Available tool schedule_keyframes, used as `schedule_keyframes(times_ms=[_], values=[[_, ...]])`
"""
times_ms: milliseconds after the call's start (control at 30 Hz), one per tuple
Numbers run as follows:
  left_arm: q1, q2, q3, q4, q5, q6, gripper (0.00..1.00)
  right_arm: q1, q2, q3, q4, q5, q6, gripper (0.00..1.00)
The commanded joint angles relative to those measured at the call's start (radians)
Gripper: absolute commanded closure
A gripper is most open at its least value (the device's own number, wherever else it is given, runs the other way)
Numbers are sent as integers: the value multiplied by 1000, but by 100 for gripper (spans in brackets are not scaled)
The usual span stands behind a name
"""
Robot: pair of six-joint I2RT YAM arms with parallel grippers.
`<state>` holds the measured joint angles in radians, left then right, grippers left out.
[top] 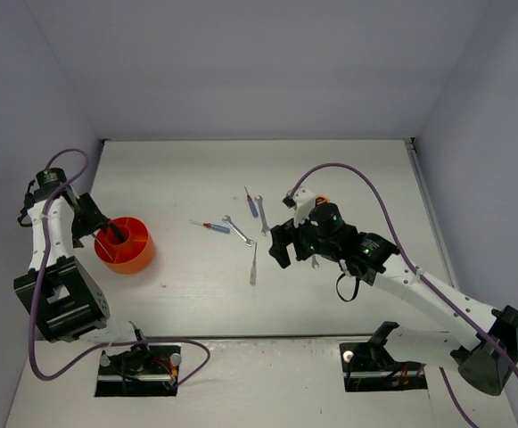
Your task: Sort the tools into containers
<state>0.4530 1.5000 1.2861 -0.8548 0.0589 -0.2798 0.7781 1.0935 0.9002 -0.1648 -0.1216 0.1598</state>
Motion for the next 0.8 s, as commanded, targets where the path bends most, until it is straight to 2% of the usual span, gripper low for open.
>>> schedule_keyframes(times_ms=[0,167,400,667,767], values=[[6,-122,88,9,2,-22,36,-15,-1,6,6,84,42,17],[-2,-244,174,-7,76,-85,34,-57,17,20,-41,225,93,18],[-98,-382,213,-11,194,-164,34,-189,80,20,-72,232,167,21],[-518,-439,153,-15,148,-278,34,-298,296,40,-71,212,172,28],[-671,-443,125,-16,117,-292,34,-312,379,71,-71,185,177,38]])
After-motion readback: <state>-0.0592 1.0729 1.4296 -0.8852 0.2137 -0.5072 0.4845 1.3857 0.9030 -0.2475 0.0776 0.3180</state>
